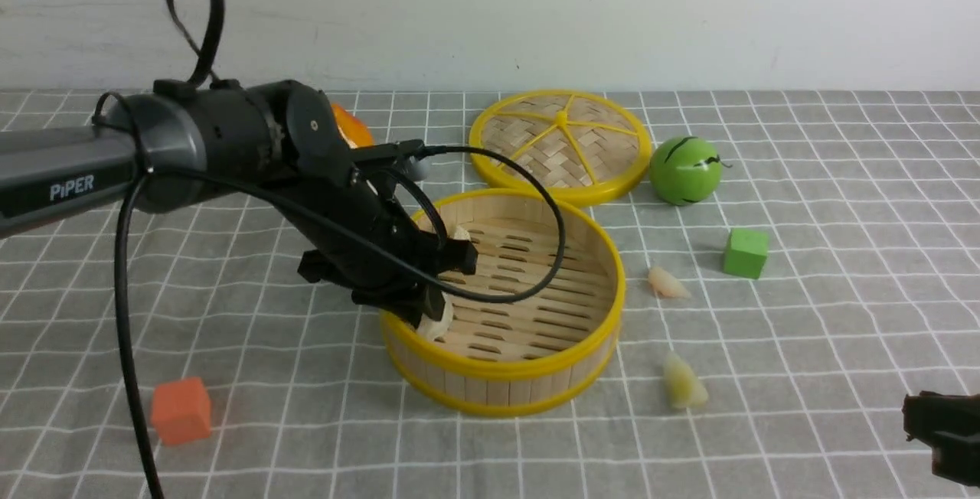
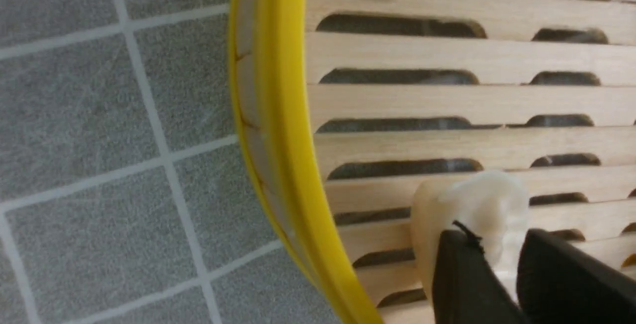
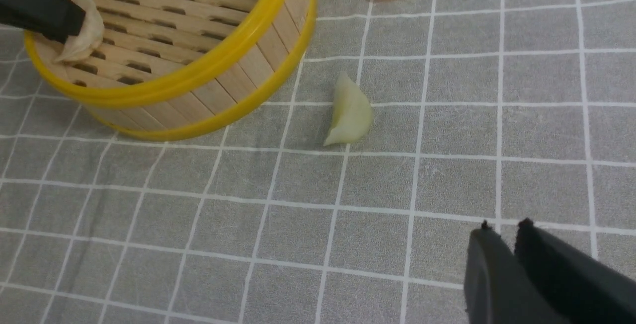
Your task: Put the dumplings into the steamer on the table with the grey tablecloth.
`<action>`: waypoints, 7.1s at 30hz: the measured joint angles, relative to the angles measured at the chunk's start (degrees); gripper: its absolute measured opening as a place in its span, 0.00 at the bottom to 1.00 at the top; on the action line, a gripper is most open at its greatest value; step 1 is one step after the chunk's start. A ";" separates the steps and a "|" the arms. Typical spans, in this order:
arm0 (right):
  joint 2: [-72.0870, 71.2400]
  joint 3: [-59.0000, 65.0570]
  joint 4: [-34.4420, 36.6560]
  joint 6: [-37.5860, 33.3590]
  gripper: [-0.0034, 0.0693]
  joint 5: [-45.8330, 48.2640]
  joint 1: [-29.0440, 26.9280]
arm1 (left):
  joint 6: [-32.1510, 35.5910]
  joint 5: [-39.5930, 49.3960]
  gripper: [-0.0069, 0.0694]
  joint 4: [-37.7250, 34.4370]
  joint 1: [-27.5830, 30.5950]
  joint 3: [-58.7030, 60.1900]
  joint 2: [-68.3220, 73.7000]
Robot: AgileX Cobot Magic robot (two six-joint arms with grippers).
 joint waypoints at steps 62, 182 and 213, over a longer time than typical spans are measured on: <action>68.97 -56.93 -15.25 2.97 0.39 3.44 28.76 | -37.62 3.42 0.07 46.03 -0.81 58.46 -98.19; -10.64 17.79 -46.87 40.99 0.03 -35.81 21.43 | -37.81 0.43 0.11 46.21 -0.81 59.70 -98.37; -47.38 27.12 -34.92 33.42 0.04 -5.83 5.95 | -37.81 0.43 0.14 46.27 -0.81 59.76 -98.37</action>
